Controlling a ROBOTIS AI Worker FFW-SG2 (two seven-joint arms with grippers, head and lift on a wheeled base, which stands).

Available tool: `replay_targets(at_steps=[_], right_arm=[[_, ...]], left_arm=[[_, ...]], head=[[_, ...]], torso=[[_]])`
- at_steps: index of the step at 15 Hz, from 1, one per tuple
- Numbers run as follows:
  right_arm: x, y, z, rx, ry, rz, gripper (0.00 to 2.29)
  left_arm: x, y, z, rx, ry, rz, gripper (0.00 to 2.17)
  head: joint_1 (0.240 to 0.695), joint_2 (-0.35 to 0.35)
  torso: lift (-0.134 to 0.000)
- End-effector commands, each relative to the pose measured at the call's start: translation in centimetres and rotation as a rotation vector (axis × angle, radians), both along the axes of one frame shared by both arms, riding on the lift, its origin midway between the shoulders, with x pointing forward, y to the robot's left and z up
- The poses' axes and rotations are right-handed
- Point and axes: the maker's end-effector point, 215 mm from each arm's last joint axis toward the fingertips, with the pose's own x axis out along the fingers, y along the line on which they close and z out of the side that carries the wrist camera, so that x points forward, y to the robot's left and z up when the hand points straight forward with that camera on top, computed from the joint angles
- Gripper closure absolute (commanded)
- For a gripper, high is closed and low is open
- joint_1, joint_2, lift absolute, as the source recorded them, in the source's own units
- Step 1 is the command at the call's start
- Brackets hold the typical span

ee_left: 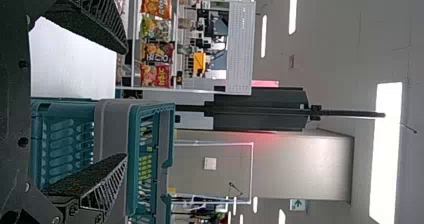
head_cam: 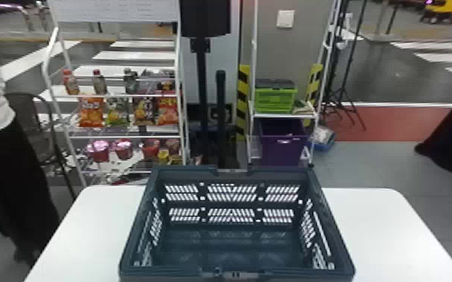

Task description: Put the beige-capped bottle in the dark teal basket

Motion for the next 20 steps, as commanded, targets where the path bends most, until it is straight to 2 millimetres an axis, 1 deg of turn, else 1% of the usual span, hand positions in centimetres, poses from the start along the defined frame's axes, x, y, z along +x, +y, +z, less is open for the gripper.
replay_targets(at_steps=[1, 7, 9, 11, 12, 13, 15, 17, 20], right_arm=[[0.0, 0.0, 0.1, 0.0, -0.003, -0.002, 2.29], [0.0, 0.0, 0.2, 0.001, -0.007, -0.006, 2.29], [0.1, 0.0, 0.5, 0.001, -0.013, -0.005, 2.29], [0.5, 0.1, 1.8, 0.002, -0.034, -0.002, 2.29], [1.1, 0.4, 2.9, 0.003, -0.047, 0.002, 2.29], [1.8, 0.7, 3.6, 0.009, -0.047, 0.006, 2.29], [3.6, 1.3, 5.3, 0.026, -0.05, 0.015, 2.29], [5.4, 2.0, 6.1, 0.038, -0.027, 0.026, 2.29], [7.9, 3.6, 7.2, 0.046, 0.0, 0.052, 2.29]], left_arm=[[-0.2, 0.0, 0.3, -0.001, -0.01, 0.0, 0.15], [-0.4, 0.0, 0.3, -0.001, -0.013, -0.001, 0.15], [-0.4, 0.1, 0.2, 0.001, -0.012, 0.0, 0.15], [-0.4, 0.1, 0.2, 0.0, -0.011, 0.0, 0.15], [-0.4, 0.1, 0.2, 0.0, -0.011, 0.0, 0.15], [-0.3, 0.1, 0.3, 0.001, -0.013, -0.002, 0.15], [-0.4, 0.1, 0.1, 0.003, -0.008, -0.003, 0.15], [-0.5, 0.5, -0.2, 0.003, -0.006, 0.003, 0.15], [-0.5, 0.7, -0.1, 0.003, -0.01, 0.007, 0.15]], head=[[0.499, 0.0], [0.499, 0.0], [0.499, 0.0], [0.499, 0.0], [0.499, 0.0], [0.499, 0.0], [0.499, 0.0], [0.499, 0.0], [0.499, 0.0]], torso=[[0.0], [0.0], [0.0], [0.0], [0.0], [0.0], [0.0], [0.0], [0.0]])
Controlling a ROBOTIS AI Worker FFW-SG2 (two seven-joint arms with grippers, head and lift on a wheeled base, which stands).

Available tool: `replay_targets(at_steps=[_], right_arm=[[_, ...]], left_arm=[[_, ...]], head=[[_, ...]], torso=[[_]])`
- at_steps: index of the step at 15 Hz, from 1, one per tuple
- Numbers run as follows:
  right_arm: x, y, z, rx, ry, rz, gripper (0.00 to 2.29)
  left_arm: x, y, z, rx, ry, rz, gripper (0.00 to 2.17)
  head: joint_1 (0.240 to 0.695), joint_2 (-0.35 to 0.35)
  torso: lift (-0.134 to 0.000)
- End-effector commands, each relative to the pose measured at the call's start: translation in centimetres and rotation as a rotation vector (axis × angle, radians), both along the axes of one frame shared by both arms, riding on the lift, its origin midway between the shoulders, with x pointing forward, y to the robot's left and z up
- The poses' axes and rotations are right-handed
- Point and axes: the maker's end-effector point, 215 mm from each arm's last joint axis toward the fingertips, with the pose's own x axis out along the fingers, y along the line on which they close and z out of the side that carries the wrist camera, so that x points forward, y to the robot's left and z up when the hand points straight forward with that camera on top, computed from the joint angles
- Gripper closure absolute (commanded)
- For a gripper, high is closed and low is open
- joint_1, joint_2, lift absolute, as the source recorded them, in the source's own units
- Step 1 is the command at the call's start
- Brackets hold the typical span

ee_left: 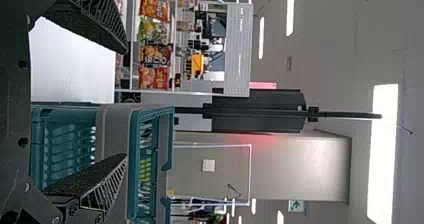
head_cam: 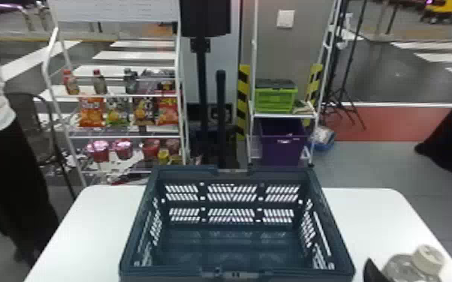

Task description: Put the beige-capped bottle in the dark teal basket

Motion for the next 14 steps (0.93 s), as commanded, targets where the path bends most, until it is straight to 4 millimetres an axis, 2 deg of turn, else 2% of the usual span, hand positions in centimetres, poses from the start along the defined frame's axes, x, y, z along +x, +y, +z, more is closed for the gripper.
replay_targets(at_steps=[1, 7, 12, 14], right_arm=[[2.2, 1.0, 1.1, 0.004, 0.012, 0.007, 2.29], [9.1, 7.3, 1.4, -0.009, 0.149, 0.089, 2.29], [14.0, 12.0, -0.8, -0.092, 0.312, 0.145, 2.29], [15.4, 13.6, -1.4, -0.134, 0.365, 0.162, 2.29]], left_arm=[[0.0, 0.1, -0.1, 0.0, -0.001, 0.001, 0.15], [0.2, 0.2, -0.6, 0.0, 0.012, 0.002, 0.15], [0.2, 0.5, -1.3, -0.003, 0.023, 0.007, 0.15], [0.1, 0.5, -1.8, -0.003, 0.032, 0.009, 0.15]], head=[[0.499, 0.0], [0.499, 0.0], [0.499, 0.0], [0.499, 0.0]], torso=[[0.0], [0.0], [0.0], [0.0]])
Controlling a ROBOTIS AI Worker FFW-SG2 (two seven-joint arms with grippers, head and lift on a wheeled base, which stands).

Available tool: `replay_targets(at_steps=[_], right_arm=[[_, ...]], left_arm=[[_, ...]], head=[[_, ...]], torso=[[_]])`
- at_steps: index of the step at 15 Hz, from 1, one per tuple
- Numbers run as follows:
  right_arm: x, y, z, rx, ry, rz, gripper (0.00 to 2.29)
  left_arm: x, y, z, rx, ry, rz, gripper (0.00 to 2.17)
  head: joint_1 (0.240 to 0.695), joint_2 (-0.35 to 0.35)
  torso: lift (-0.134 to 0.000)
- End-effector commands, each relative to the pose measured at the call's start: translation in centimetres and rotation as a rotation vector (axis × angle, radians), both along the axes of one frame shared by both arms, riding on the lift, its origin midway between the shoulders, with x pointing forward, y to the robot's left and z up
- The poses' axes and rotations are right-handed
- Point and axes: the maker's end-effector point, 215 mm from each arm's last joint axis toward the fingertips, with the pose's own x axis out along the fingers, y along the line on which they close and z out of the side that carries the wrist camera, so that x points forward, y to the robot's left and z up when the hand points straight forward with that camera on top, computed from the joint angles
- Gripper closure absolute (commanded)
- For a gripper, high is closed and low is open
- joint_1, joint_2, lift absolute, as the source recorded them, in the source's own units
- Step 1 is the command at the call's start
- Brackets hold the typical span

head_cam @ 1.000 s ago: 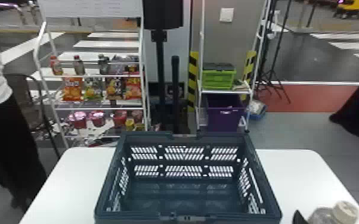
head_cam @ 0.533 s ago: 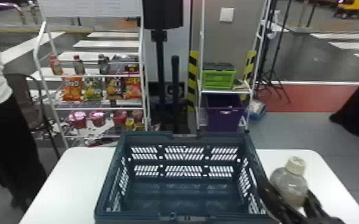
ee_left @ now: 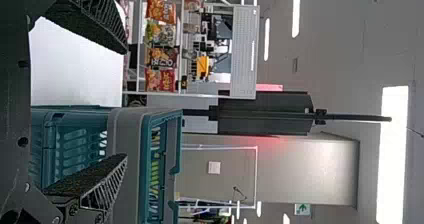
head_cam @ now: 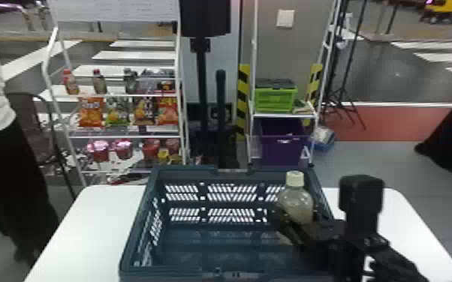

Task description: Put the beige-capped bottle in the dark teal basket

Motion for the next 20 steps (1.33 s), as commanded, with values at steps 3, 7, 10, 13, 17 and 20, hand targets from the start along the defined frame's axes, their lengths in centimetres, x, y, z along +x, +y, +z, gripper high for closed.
replay_targets(at_steps=[3, 7, 10, 13, 17, 20], right_arm=[[1.9, 3.1, -2.5, -0.08, 0.147, 0.057, 2.29], [2.0, 4.4, -5.7, -0.13, 0.278, 0.084, 2.29], [2.5, 5.7, -7.5, -0.143, 0.338, 0.106, 2.29], [3.1, 5.6, -10.1, -0.17, 0.397, 0.109, 2.29], [3.7, 5.4, -12.7, -0.194, 0.455, 0.11, 2.29], [3.8, 5.4, -13.4, -0.199, 0.474, 0.113, 2.28]], left_arm=[[-0.2, -0.1, -0.4, -0.003, 0.002, 0.002, 0.15], [-0.5, -0.2, -0.2, -0.005, -0.008, 0.001, 0.15], [-0.5, -0.2, -0.2, -0.008, -0.011, 0.003, 0.15], [-0.6, -0.2, -0.1, -0.009, -0.016, 0.005, 0.15], [-0.6, 0.0, -0.2, -0.01, -0.016, 0.009, 0.15], [-0.5, 0.1, -0.3, -0.01, -0.014, 0.011, 0.15]], head=[[0.499, 0.0], [0.499, 0.0], [0.499, 0.0], [0.499, 0.0], [0.499, 0.0], [0.499, 0.0]], torso=[[0.0], [0.0], [0.0], [0.0], [0.0], [0.0]])
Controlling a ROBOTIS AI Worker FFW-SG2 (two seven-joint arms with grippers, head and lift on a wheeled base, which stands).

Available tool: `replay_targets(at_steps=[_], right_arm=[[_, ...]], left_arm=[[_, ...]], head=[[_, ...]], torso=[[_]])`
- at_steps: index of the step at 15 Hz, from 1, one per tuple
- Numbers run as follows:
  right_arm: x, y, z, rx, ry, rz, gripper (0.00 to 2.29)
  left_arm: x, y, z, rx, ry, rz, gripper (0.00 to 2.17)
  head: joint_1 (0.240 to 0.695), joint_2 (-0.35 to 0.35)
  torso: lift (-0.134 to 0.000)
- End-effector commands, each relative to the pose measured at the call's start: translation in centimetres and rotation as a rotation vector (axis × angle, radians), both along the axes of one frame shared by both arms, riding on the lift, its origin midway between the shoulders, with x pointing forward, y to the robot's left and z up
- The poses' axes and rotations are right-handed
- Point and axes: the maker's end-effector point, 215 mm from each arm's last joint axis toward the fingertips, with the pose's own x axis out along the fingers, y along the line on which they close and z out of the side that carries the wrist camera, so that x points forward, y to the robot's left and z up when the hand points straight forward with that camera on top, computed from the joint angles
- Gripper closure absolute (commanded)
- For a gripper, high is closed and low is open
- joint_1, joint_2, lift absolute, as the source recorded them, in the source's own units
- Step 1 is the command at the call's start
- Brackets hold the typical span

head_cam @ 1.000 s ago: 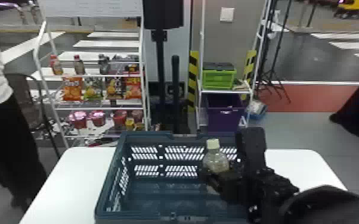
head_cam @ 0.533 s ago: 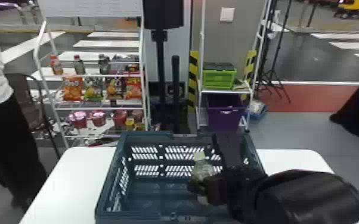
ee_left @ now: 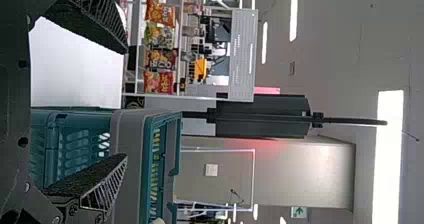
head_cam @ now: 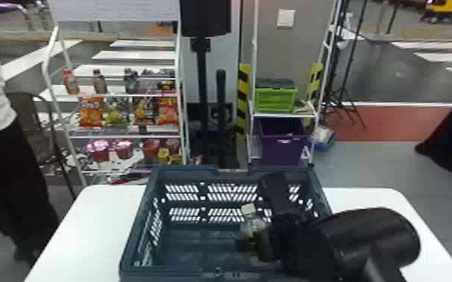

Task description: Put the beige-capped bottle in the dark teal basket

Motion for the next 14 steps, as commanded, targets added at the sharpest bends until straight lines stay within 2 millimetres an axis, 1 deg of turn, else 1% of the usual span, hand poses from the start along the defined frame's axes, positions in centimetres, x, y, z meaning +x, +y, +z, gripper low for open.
replay_targets(at_steps=[1, 2, 4, 5, 7, 9, 11, 13, 14], right_arm=[[0.0, 0.1, -0.4, 0.002, 0.011, 0.002, 2.08], [0.0, 0.1, -0.4, 0.0, 0.011, 0.001, 1.64], [-0.1, 0.0, -0.4, 0.001, 0.019, 0.001, 0.1], [-0.1, 0.1, -0.3, 0.004, 0.019, 0.003, 0.0], [-0.1, 0.2, -0.1, 0.009, 0.014, 0.002, 0.02], [0.3, 0.4, 0.5, 0.025, -0.012, -0.001, 0.03], [0.6, 0.9, 2.0, 0.047, -0.054, 0.003, 0.03], [0.7, 1.8, 4.6, 0.094, -0.134, 0.007, 0.03], [0.3, 2.0, 5.9, 0.121, -0.168, 0.008, 0.03]], left_arm=[[0.1, 0.1, 0.0, 0.0, -0.001, 0.002, 0.15], [0.0, 0.2, 0.0, 0.0, 0.001, 0.004, 0.15], [0.1, 0.4, 0.0, -0.002, -0.001, 0.006, 0.15], [0.1, 0.4, -0.1, -0.002, -0.001, 0.006, 0.15], [0.2, 0.4, -0.1, -0.002, -0.001, 0.006, 0.15], [0.1, 0.4, -0.1, -0.002, -0.002, 0.006, 0.15], [0.1, 0.4, 0.0, -0.002, -0.005, 0.006, 0.15], [0.1, 0.5, 0.0, -0.002, -0.005, 0.008, 0.15], [0.1, 0.4, 0.1, -0.003, -0.008, 0.007, 0.15]], head=[[0.499, 0.0], [0.499, 0.0], [0.499, 0.0], [0.499, 0.0], [0.499, 0.0], [0.499, 0.0], [0.499, 0.0], [0.499, 0.0], [0.499, 0.0]], torso=[[0.0], [0.0], [0.0], [0.0], [0.0], [0.0], [0.0], [0.0], [0.0]])
